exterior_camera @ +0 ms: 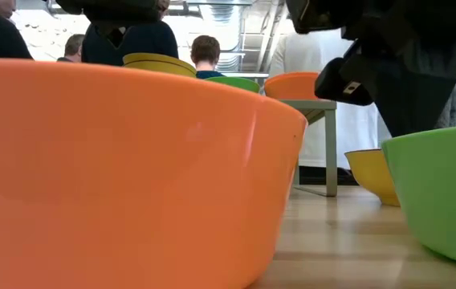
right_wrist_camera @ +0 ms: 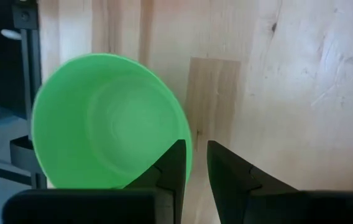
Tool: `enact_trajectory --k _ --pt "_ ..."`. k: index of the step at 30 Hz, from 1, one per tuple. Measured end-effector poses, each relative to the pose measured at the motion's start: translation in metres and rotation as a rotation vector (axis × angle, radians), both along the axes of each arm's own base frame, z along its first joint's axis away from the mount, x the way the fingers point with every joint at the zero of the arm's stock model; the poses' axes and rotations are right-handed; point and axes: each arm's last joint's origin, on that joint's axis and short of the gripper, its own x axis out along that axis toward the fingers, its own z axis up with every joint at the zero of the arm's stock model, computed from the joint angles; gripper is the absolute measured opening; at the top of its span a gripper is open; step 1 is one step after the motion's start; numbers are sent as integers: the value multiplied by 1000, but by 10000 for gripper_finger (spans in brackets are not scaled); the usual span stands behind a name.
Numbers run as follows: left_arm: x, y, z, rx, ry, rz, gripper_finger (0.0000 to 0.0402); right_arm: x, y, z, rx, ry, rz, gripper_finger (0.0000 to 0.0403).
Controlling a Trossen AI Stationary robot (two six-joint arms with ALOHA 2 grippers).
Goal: Pick & Place Mini bowls
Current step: Stack the green bowl on top of the green bowl on the shelf
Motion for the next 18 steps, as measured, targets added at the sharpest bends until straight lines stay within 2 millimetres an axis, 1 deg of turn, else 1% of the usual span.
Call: enact_trajectory --k 9,18 --pt "0 0 0 2 -1 -1 85 -4 -2 -9 -5 20 -17 61" --pt "0 0 0 2 -1 -1 85 -3 -2 -9 0 15 -25 61"
